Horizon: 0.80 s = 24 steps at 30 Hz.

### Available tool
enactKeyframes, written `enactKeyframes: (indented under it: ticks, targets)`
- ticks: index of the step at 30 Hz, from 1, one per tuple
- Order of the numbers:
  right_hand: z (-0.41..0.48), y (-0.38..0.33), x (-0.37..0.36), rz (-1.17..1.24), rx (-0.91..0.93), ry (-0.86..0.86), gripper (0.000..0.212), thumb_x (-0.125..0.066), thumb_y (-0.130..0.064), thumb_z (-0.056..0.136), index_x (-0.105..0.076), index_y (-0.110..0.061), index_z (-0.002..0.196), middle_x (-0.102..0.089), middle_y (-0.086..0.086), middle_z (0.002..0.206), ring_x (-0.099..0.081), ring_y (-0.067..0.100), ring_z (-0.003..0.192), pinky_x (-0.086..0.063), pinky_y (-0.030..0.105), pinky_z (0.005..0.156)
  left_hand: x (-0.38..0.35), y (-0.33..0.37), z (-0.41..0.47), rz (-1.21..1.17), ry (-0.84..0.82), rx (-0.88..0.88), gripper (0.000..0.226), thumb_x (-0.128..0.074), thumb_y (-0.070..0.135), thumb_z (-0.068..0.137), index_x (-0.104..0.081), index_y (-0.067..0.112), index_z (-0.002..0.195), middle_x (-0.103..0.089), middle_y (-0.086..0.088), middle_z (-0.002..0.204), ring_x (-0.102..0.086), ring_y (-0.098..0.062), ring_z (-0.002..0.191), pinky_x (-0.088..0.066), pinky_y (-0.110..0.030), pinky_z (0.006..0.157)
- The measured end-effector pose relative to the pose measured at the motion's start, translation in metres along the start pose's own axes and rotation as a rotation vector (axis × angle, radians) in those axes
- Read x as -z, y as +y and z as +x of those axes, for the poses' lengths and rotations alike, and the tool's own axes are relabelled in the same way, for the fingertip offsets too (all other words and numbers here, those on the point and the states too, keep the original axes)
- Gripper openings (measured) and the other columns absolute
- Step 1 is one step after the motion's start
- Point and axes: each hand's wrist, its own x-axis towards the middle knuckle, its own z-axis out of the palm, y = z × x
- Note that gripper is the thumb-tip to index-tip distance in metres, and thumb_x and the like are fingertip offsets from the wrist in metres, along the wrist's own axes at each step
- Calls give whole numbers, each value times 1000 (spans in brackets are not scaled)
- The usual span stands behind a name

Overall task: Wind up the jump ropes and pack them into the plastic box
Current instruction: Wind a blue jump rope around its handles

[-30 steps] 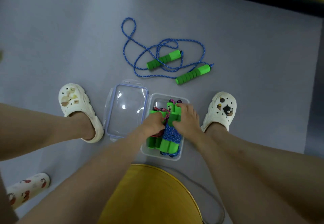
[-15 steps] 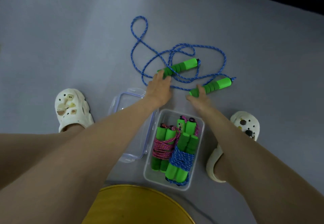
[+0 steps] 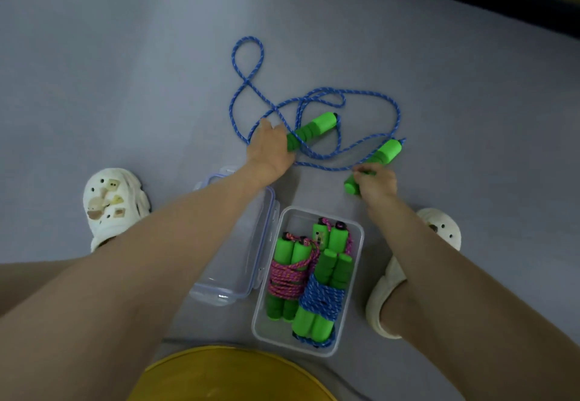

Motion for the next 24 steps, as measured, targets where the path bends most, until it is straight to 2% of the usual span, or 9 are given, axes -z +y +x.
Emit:
enactKeyframes:
  ticks: [2, 4, 7, 9, 11, 13, 18, 22, 24]
  targets:
    - [-13, -14, 9, 181, -91, -59, 19, -54, 6, 87, -58, -13, 90, -57, 10, 92, -57, 21, 79, -54, 40, 76, 21, 2, -6, -58, -5, 43, 29, -63, 19, 83, -58, 0, 106, -39, -17, 120, -52, -32, 95, -42, -36, 75]
    - [-28, -33, 22, 253, -124, -110, 32, -53, 12, 84, -48, -11, 105, -52, 13, 99, -57, 25, 85, -53, 48, 78, 47, 6, -14, -144, -47, 79, 23, -61, 19, 84, -61, 1, 100, -48, -20, 117, -58, -33, 90, -45, -35, 77]
    - [-56, -64, 47, 358, -105, -124, 47, -58, 10, 79, -34, -14, 112, -51, 18, 107, -59, 30, 87, -54, 44, 61, 87, 11, -30, -317, -101, 72, 8, -61, 11, 81, -61, 4, 86, -68, -23, 93, -67, -34, 89, -53, -39, 77]
    - [-82, -88, 65, 455, -72, -125, 44, -58, 8, 77, -37, -12, 110, -51, 14, 94, -59, 26, 75, -53, 40, 58, 119, 16, -47, -402, -91, 47, 11, -61, 8, 80, -63, 3, 90, -69, -21, 85, -69, -33, 82, -56, -38, 74]
    - [-107, -110, 82, 503, -35, -93, 21, -57, 5, 77, -47, -7, 93, -50, 12, 77, -53, 21, 62, -50, 34, 54, 151, 22, -66, -472, -93, 14, 16, -61, 8, 82, -63, 3, 98, -68, -18, 85, -66, -29, 69, -55, -30, 62]
    - [-135, -128, 99, 548, -10, -68, 9, -54, 0, 76, -49, -8, 77, -46, 10, 67, -47, 19, 55, -46, 31, 54, 185, 31, -90, -549, -81, -21, 15, -59, 9, 85, -61, 6, 100, -63, -13, 83, -60, -21, 57, -49, -24, 50]
    - [-207, -147, 124, 548, -65, -211, 20, -45, 0, 83, -44, -9, 66, -43, 9, 63, -44, 20, 55, -39, 28, 54, 255, 38, -152, -693, 28, -26, 19, -45, 22, 94, -55, 7, 89, -60, -12, 72, -54, -22, 52, -42, -25, 51]
    - [-251, -158, 127, 510, -33, -234, 25, -73, -18, 81, -50, -10, 78, -48, 8, 69, -46, 18, 56, -42, 29, 52, 279, 39, -190, -903, 24, 44, 26, -37, 24, 94, -54, 4, 90, -58, -13, 69, -46, -21, 51, -40, -27, 51]
    - [-265, -163, 123, 588, 5, -229, 27, -75, -22, 80, -52, -9, 79, -51, 8, 65, -48, 17, 50, -45, 27, 46, 282, 41, -204, -1050, -16, 80, 25, -37, 24, 93, -52, 5, 88, -53, -12, 65, -40, -20, 49, -36, -26, 49]
